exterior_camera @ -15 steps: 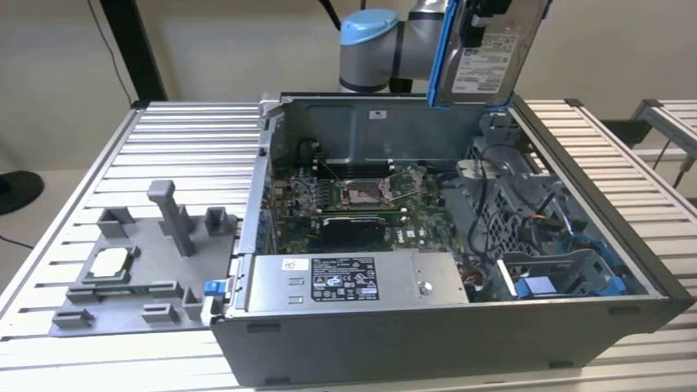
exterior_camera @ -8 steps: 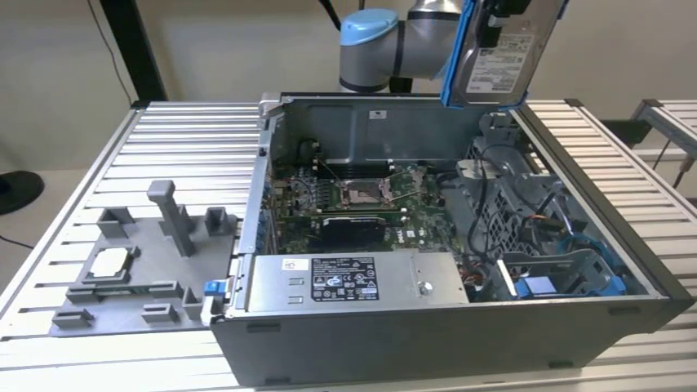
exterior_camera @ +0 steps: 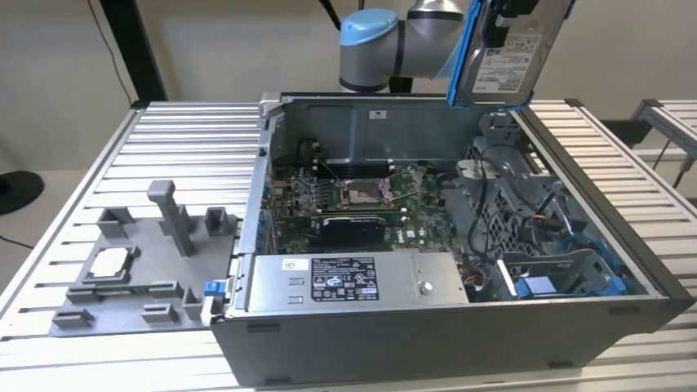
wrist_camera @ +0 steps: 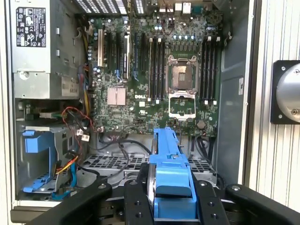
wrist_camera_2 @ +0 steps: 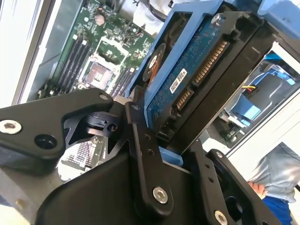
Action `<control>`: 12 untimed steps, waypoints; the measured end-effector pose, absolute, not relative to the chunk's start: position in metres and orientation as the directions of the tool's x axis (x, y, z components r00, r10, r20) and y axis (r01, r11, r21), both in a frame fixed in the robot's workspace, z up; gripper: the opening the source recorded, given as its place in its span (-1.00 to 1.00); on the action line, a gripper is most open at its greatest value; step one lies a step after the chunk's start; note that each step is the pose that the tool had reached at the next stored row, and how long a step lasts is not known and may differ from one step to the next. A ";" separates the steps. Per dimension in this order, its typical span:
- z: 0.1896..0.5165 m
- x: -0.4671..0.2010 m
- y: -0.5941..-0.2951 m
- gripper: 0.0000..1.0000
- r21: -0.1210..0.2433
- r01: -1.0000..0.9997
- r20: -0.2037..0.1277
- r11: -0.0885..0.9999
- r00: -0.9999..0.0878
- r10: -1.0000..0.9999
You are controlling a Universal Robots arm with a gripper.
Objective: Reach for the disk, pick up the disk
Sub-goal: 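Pick up the disk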
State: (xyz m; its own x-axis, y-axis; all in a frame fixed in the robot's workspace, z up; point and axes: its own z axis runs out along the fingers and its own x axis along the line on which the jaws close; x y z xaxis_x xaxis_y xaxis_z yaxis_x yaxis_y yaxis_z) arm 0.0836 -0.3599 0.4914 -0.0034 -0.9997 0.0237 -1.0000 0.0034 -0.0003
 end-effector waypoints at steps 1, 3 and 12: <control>0.491 0.084 -0.360 -1.00 0.000 -1.000 0.024 0.003 -0.003 -1.000; 0.491 0.084 -0.360 -1.00 0.000 -1.000 0.024 0.003 -0.003 -1.000; 0.491 0.084 -0.370 -1.00 0.000 -1.000 0.024 0.003 -0.003 -1.000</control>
State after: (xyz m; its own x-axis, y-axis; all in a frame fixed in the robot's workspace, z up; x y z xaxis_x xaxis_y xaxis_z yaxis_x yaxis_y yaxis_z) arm 0.0837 -0.3697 0.4913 -0.0032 -0.9997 0.0236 -1.0000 0.0032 -0.0003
